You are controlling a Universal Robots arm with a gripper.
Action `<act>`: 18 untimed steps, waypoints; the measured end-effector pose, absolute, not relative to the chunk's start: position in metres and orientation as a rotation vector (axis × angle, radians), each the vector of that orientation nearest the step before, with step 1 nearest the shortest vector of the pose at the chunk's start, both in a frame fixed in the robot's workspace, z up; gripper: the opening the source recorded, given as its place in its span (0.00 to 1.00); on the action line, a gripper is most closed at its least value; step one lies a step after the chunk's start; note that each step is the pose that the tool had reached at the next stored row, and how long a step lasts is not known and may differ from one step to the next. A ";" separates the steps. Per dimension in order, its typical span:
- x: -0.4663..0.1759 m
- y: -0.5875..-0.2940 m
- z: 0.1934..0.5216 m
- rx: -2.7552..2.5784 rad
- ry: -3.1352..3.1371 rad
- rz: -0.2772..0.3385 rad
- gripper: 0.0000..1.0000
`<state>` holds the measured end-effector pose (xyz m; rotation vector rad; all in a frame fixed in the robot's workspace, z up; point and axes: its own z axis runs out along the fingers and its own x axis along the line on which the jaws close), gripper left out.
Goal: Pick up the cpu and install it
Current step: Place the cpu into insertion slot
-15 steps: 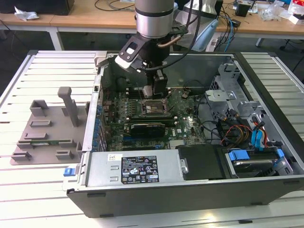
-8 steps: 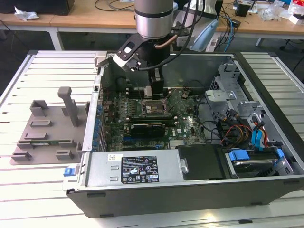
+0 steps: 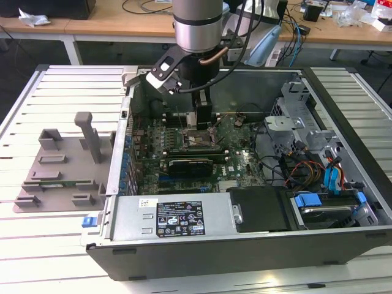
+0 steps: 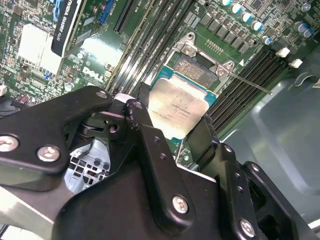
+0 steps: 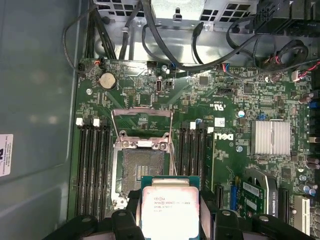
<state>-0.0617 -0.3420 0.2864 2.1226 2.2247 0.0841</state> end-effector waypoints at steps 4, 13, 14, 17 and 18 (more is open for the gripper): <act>-0.062 -0.342 0.286 2.123 2.225 0.084 0.55; -0.062 -0.342 0.278 2.123 2.225 0.084 0.55; -0.062 -0.342 0.277 2.123 2.225 0.084 0.55; -0.062 -0.342 0.275 2.123 2.225 0.084 0.55; -0.062 -0.342 0.275 2.123 2.225 0.084 0.55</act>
